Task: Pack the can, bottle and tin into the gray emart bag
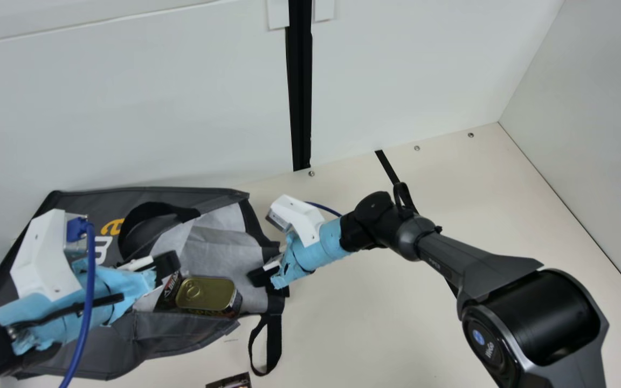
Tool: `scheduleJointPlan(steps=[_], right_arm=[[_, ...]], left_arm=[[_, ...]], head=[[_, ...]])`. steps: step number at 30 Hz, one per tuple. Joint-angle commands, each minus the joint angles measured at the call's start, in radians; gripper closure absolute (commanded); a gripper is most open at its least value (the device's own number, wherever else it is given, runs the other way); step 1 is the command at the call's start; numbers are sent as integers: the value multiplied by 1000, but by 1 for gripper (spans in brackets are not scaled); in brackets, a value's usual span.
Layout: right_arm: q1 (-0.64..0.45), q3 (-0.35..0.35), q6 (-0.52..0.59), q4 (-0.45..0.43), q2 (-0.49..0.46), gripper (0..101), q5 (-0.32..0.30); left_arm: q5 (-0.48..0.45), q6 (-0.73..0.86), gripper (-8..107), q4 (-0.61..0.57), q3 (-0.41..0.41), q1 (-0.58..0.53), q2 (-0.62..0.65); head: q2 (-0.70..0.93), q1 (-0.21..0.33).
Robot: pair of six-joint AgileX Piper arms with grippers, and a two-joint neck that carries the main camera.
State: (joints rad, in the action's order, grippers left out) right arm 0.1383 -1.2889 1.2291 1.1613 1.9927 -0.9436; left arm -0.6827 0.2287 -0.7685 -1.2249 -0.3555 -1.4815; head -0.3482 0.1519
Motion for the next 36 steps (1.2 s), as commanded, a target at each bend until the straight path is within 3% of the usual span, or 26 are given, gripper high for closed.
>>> scheduleJointPlan(steps=[1,10,19,36], right_arm=[[-8,4,-4,8,-8,101,-17],[-58,26,-23,41,-64,101,-100],[-108,53,-36,65,-150,101,-168],[-195,139,-85,85,-364,101,-206]], left_arm=[[0,0,89,0,0,0,0],[-4,7,89,-4,-13,-3,-4],[-7,94,89,-81,-30,5,-8],[-120,349,89,-261,-73,65,-13]], head=[[-1,23],[-1,23],[-1,23],[-1,23]])
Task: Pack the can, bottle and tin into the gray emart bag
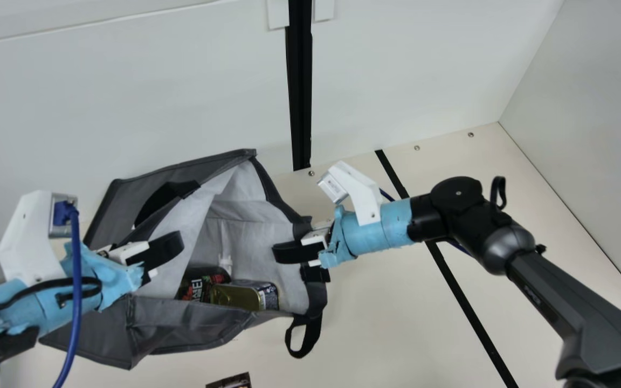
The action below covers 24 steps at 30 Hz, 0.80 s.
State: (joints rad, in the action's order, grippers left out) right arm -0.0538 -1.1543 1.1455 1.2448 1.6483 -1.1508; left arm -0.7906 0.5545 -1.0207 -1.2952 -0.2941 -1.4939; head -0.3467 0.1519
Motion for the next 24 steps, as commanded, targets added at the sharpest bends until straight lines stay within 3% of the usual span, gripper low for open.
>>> scheduleJointPlan(steps=[1,10,24], right_arm=[[-8,12,-5,2,-35,101,1],[-47,74,-54,16,-177,101,0],[-113,112,-192,65,-386,101,-59]], left_arm=[[-22,37,89,-16,-5,6,-1],[-121,119,89,-43,-32,34,10],[-263,170,89,-52,-107,78,39]], head=[[-2,23],[-2,23],[-2,23]])
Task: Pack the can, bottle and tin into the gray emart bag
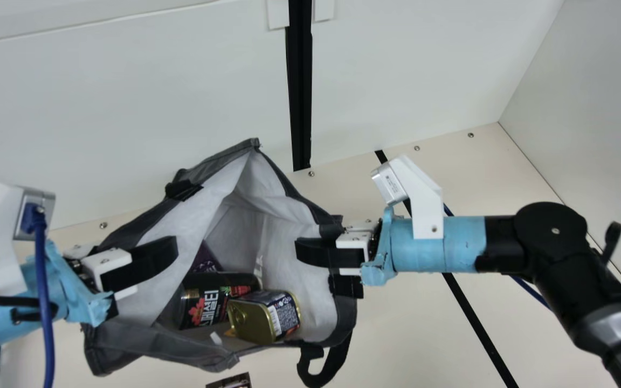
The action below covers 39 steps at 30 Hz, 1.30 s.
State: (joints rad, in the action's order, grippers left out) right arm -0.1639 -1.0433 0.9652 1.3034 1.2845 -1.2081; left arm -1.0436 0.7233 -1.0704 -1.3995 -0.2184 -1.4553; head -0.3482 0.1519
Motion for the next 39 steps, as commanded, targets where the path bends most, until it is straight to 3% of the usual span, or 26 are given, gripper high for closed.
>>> scheduleJointPlan(steps=[1,14,22,31,39], right_arm=[[-7,1,-21,9,-34,101,-5],[-11,-15,-169,57,-184,101,-12],[-15,-67,-285,76,-248,101,-12],[-42,-157,-450,17,-302,101,-12],[-41,-232,-598,-100,-336,101,-12]], left_arm=[[-18,2,89,-3,-7,5,4],[-107,-1,89,-9,-76,43,55],[-176,-54,89,17,-170,60,70],[-176,-182,89,143,-237,-81,73],[-176,-276,89,230,-243,-206,88]], head=[[-1,23],[-1,23],[-1,23],[-1,23],[-1,23]])
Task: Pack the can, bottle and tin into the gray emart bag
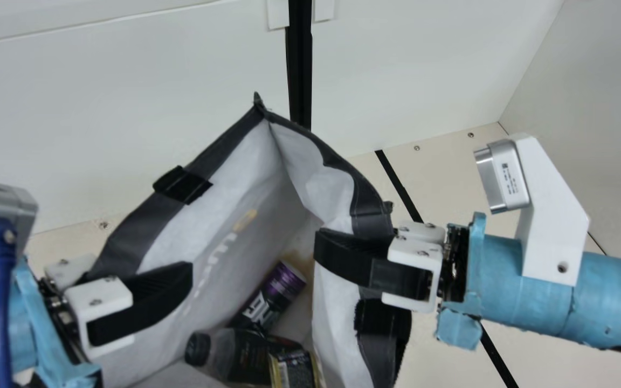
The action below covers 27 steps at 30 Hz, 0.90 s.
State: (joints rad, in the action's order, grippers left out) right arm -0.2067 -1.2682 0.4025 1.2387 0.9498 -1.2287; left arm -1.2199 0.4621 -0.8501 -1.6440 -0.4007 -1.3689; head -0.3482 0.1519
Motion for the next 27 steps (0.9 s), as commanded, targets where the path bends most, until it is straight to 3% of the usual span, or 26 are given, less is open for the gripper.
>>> scheduleJointPlan(steps=[1,14,21,27], right_arm=[[5,-14,-54,-54,-5,101,9],[51,-56,-214,-270,-40,101,9],[46,-32,-184,-367,-36,101,9],[25,-9,-112,-390,-23,101,9]], left_arm=[[0,-25,89,20,3,-39,5],[0,-85,89,104,11,-161,16],[0,-17,89,85,16,-126,-19],[0,52,89,59,-2,-80,-63]], head=[[-1,23],[-1,23],[-1,23],[-1,23]])
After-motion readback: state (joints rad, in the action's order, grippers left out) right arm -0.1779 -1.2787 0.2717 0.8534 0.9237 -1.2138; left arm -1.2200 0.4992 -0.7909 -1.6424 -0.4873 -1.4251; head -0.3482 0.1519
